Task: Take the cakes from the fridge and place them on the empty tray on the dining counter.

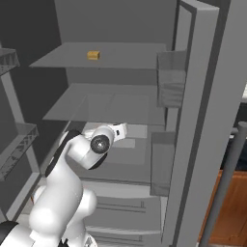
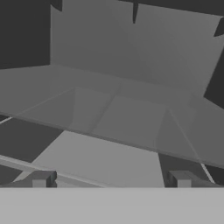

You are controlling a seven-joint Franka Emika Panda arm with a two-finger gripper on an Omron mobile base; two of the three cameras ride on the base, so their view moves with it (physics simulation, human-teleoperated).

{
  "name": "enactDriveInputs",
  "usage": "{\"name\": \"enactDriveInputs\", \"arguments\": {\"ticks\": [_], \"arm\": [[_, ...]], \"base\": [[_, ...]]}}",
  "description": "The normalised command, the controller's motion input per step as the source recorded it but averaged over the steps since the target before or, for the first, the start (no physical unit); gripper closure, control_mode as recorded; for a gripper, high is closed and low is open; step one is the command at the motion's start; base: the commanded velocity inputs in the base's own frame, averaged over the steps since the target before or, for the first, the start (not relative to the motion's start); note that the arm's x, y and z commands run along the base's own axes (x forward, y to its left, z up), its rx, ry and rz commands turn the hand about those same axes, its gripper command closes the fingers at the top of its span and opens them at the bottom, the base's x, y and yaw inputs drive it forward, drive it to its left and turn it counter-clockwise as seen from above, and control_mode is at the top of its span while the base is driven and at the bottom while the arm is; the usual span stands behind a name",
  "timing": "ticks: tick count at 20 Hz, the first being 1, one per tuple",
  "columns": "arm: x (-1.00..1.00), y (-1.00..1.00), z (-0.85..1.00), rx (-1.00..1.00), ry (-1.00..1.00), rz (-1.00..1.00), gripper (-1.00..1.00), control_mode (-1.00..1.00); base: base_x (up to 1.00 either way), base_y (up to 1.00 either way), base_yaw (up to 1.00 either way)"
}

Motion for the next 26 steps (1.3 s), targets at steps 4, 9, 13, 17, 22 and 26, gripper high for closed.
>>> {"name": "enactDriveInputs", "arguments": {"ticks": [4,9,13,17,22,26], "arm": [[0.0,0.0,0.0,0.0,0.0,0.0,-1.0,1.0],[0.0,0.0,0.0,0.0,0.0,0.0,-1.0,1.0],[0.0,0.0,0.0,0.0,0.0,0.0,-1.0,1.0],[0.0,0.0,0.0,0.0,0.0,0.0,-1.0,1.0],[0.0,0.0,0.0,0.0,0.0,0.0,-1.0,1.0],[0.0,0.0,0.04,0.0,0.0,0.0,-1.0,-1.0]], "base": [[0.67,0.27,0.1],[0.64,0.34,0.08],[0.47,0.19,0.01],[0.05,0.0,0.02],[0.0,0.0,0.0],[0.0,0.0,0.0]]}}
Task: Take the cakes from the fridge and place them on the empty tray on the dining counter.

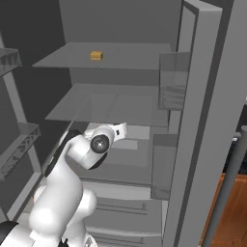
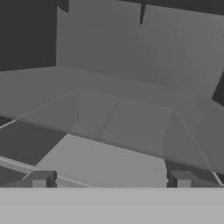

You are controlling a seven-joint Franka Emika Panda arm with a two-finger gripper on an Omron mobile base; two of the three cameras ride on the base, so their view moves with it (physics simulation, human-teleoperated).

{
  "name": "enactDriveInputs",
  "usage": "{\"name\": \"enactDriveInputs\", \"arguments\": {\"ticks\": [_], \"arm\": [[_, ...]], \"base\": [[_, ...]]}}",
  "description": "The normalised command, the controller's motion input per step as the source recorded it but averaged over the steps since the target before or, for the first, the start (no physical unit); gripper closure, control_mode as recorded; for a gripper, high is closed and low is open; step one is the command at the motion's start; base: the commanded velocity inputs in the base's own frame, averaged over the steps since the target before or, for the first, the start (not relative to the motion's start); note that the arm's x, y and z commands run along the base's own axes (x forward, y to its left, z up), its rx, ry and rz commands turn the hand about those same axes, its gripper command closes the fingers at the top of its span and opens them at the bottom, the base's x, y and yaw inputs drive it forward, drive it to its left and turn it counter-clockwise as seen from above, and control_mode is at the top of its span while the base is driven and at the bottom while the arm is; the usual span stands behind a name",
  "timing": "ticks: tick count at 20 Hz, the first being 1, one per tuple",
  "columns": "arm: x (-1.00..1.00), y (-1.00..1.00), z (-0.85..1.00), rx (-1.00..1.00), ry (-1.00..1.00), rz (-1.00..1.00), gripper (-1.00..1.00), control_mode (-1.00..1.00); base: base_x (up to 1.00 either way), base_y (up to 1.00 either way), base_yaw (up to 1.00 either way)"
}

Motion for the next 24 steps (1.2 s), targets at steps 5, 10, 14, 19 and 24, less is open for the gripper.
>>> {"name": "enactDriveInputs", "arguments": {"ticks": [5,10,14,19,24], "arm": [[-0.1,0.0,0.44,-0.01,0.0,0.0,-1.0,-1.0],[-0.21,0.0,0.64,-0.01,0.11,0.0,-1.0,-1.0],[-0.2,0.0,0.92,0.0,0.21,0.0,-1.0,-1.0],[-0.21,0.0,0.95,0.0,0.21,0.0,-1.0,-1.0],[-0.28,0.02,0.38,0.01,0.01,0.0,-1.0,-1.0]], "base": [[0.0,0.0,0.0],[0.0,0.0,0.0],[0.0,0.0,0.0],[0.0,0.0,0.0],[0.0,0.0,0.0]]}}
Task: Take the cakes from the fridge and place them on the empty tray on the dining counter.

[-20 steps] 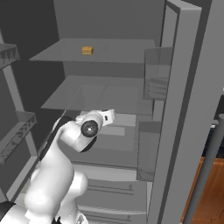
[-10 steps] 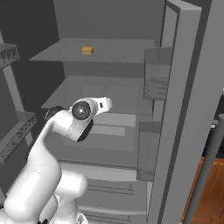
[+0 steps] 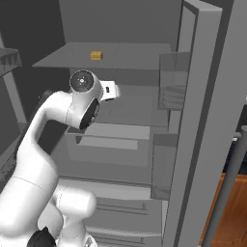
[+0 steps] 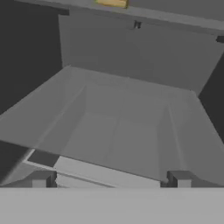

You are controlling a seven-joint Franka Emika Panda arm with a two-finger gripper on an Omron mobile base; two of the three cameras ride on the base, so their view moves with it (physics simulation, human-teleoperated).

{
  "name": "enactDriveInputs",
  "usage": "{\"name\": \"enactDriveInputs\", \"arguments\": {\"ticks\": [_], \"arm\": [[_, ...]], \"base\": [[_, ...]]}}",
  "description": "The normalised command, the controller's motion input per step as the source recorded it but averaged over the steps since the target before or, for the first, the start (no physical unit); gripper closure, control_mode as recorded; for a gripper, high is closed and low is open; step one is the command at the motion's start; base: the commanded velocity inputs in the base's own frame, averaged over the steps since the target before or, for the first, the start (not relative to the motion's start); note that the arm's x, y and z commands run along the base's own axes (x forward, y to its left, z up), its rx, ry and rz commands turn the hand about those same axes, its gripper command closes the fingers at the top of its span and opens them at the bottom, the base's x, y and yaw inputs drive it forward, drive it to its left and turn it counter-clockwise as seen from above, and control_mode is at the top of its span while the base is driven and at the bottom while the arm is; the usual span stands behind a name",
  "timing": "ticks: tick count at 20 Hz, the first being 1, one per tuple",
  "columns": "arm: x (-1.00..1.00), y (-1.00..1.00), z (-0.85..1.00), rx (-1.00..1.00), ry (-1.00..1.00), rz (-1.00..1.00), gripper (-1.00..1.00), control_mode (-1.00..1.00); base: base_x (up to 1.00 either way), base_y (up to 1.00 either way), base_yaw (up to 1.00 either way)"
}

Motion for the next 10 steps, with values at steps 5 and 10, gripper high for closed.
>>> {"name": "enactDriveInputs", "arguments": {"ticks": [5,10], "arm": [[-0.28,0.13,0.0,0.0,-0.28,-0.02,-1.0,-1.0],[-0.14,0.31,0.34,0.0,-0.18,-0.11,-1.0,-1.0]], "base": [[0.0,0.0,0.0],[0.0,0.0,0.0]]}}
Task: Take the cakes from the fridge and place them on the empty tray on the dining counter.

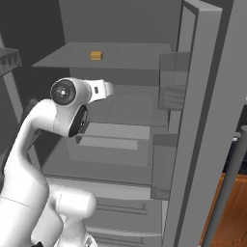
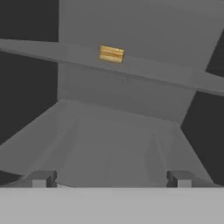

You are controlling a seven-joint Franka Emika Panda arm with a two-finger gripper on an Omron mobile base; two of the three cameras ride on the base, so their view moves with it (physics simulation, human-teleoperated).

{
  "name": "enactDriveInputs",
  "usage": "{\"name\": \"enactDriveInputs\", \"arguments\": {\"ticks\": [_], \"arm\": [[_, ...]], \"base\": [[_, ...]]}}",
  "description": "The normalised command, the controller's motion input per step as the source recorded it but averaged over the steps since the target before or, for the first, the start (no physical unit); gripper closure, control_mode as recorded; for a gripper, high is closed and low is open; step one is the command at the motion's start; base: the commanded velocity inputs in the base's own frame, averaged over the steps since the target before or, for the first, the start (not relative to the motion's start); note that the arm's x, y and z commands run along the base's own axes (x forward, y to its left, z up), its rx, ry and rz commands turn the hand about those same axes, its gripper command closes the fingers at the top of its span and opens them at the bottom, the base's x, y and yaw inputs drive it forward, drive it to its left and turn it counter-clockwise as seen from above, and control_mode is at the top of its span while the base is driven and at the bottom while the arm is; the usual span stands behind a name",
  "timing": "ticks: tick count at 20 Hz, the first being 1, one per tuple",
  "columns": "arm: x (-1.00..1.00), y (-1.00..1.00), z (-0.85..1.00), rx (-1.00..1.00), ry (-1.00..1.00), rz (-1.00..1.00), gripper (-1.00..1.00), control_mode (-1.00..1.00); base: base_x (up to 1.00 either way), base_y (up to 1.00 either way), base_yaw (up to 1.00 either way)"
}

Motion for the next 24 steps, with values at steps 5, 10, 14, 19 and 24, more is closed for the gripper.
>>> {"name": "enactDriveInputs", "arguments": {"ticks": [5,10,14,19,24], "arm": [[-0.23,0.11,0.67,0.01,-0.02,-0.13,-1.0,-1.0],[-0.3,0.0,0.31,0.11,-0.04,-0.21,-1.0,-1.0],[-0.06,0.0,0.26,0.13,-0.01,-0.08,-1.0,-1.0],[0.0,-0.01,0.03,0.04,0.0,0.1,-1.0,-1.0],[0.0,0.0,0.04,0.02,0.0,0.18,-1.0,-1.0]], "base": [[0.0,0.0,0.0],[0.0,0.0,0.0],[0.0,0.0,0.0],[0.0,0.0,0.0],[0.0,0.0,0.0]]}}
